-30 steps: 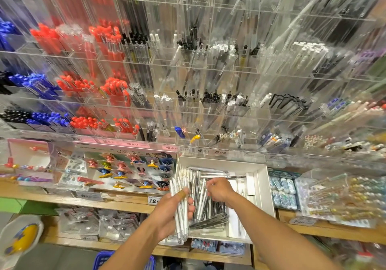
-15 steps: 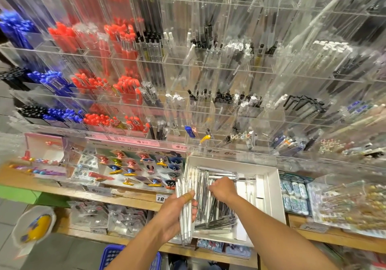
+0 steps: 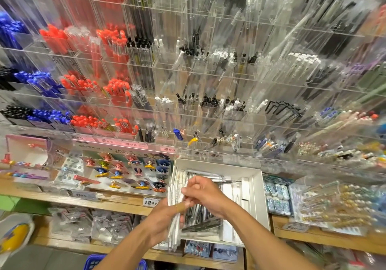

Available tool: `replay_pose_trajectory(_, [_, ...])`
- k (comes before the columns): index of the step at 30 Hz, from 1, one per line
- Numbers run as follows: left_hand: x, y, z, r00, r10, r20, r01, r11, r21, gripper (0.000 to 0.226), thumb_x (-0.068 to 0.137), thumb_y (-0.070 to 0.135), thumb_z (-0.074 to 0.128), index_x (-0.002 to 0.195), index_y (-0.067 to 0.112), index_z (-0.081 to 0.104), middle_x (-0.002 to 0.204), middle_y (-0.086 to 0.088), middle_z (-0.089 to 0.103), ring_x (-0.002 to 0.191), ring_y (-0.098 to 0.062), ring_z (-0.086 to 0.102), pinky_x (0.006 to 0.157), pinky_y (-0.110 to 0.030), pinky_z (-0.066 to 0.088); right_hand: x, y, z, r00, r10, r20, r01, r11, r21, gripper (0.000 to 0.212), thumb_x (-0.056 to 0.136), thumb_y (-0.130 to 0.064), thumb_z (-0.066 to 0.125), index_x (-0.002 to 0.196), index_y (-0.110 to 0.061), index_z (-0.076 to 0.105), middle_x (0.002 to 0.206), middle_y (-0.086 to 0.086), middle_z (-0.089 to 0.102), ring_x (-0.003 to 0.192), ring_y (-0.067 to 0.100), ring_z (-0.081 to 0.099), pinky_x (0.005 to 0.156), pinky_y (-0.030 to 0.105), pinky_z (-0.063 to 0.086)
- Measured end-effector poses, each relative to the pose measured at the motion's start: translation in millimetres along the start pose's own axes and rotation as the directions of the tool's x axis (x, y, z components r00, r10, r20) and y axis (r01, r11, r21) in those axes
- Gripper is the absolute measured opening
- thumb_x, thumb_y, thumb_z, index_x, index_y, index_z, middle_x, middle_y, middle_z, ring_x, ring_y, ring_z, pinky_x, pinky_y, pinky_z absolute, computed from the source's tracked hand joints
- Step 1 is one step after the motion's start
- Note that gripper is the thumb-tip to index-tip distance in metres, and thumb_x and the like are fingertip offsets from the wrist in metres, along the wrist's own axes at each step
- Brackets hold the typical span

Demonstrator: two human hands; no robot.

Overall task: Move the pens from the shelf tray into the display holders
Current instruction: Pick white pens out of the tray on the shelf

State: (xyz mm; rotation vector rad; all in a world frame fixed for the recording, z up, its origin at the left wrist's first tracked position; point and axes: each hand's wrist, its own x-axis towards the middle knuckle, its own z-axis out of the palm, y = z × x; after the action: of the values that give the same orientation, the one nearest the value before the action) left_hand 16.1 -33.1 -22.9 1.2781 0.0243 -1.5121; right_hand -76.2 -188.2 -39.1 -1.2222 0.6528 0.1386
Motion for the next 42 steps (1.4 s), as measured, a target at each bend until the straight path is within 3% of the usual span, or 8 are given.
replay_pose_trajectory(3, [-1,-1,-2,0.997,-0.008,-0.083,0.006,0.999,-0.032,0.050,0.077,0.011,0.078,0.119,-0.003,0.055,0.073,-0.009,0.059,0.053,-0.015,0.049,0.050,-0.029,0.047,8,-2,-12,0.998,0.029,-0.057,-0.032,0.999,-0.042,0.015,0.092,-0.021,0.066,0.101,-0.009,0.064,0.084,0.005,0.071,0.068,0.013,0.064,0.064,0.023,0.053])
replay_pose_trajectory(6, [-5,-1,-7,0.994,-0.019,-0.106,0.008,0.995,-0.104,0.040,0.081,0.013,0.073,0.112,-0.001,0.052,0.069,-0.008,0.055,0.053,-0.017,0.048,0.049,-0.028,0.047,20,6,-37,0.946,0.096,-0.310,-0.167,0.963,-0.211,0.010,0.096,-0.020,0.061,0.104,-0.015,0.066,0.092,0.007,0.071,0.061,0.009,0.062,0.057,0.022,0.049])
replay_pose_trajectory(10, [-9,-4,-13,0.994,-0.018,-0.108,0.005,0.993,-0.121,0.036,0.086,0.016,0.070,0.114,0.002,0.052,0.072,-0.008,0.056,0.057,-0.018,0.051,0.053,-0.030,0.048,34,31,-62,0.896,0.130,-0.425,-0.363,0.764,-0.533,0.026,0.097,-0.017,0.055,0.123,-0.013,0.061,0.099,0.007,0.066,0.060,0.013,0.057,0.052,0.021,0.045])
replay_pose_trajectory(15, [-11,-10,-15,0.992,-0.028,-0.122,0.013,0.993,-0.121,0.035,0.090,0.016,0.070,0.116,0.000,0.053,0.073,-0.009,0.057,0.058,-0.018,0.052,0.056,-0.031,0.049,48,46,-58,0.943,0.169,-0.287,-0.333,0.450,-0.829,0.046,0.099,-0.020,0.050,0.144,-0.014,0.045,0.142,0.012,0.052,0.112,0.026,0.060,0.092,0.029,0.046])
replay_pose_trajectory(20, [-12,-11,-12,0.989,-0.037,-0.145,0.020,0.993,-0.120,0.036,0.089,0.015,0.069,0.116,-0.003,0.054,0.073,-0.010,0.057,0.058,-0.018,0.052,0.054,-0.031,0.049,51,54,-47,0.939,0.125,-0.319,-0.338,0.501,-0.797,0.035,0.096,-0.027,0.057,0.129,-0.014,0.057,0.125,0.008,0.062,0.101,0.026,0.064,0.079,0.027,0.044])
replay_pose_trajectory(27, [-10,-15,-10,0.985,-0.019,-0.173,0.009,0.998,-0.057,0.044,0.085,0.011,0.072,0.122,-0.005,0.054,0.083,-0.013,0.060,0.064,-0.021,0.055,0.058,-0.031,0.051,27,38,-46,0.959,0.082,-0.270,-0.241,0.737,-0.631,0.014,0.094,-0.028,0.064,0.083,-0.018,0.062,0.101,-0.002,0.063,0.095,0.013,0.058,0.087,0.032,0.048])
replay_pose_trajectory(33, [-8,-15,2,0.985,0.021,-0.172,-0.025,0.999,-0.024,0.042,0.079,0.012,0.078,0.114,0.001,0.058,0.072,-0.004,0.061,0.055,-0.015,0.051,0.052,-0.029,0.048,-3,2,-38,0.980,-0.009,-0.200,-0.101,0.839,-0.535,0.013,0.099,-0.025,0.056,0.089,-0.019,0.050,0.087,0.004,0.068,0.077,0.020,0.063,0.062,0.035,0.052])
replay_pose_trajectory(42, [-6,-8,13,0.994,0.064,-0.087,-0.055,0.993,0.108,0.063,0.058,0.023,0.090,0.110,0.001,0.064,0.087,-0.015,0.063,0.060,-0.017,0.051,0.054,-0.029,0.047,-21,-35,-4,0.998,-0.055,-0.033,0.047,0.976,-0.214,0.005,0.096,-0.009,0.058,0.098,-0.007,0.054,0.078,0.005,0.064,0.068,0.014,0.061,0.069,0.027,0.054])
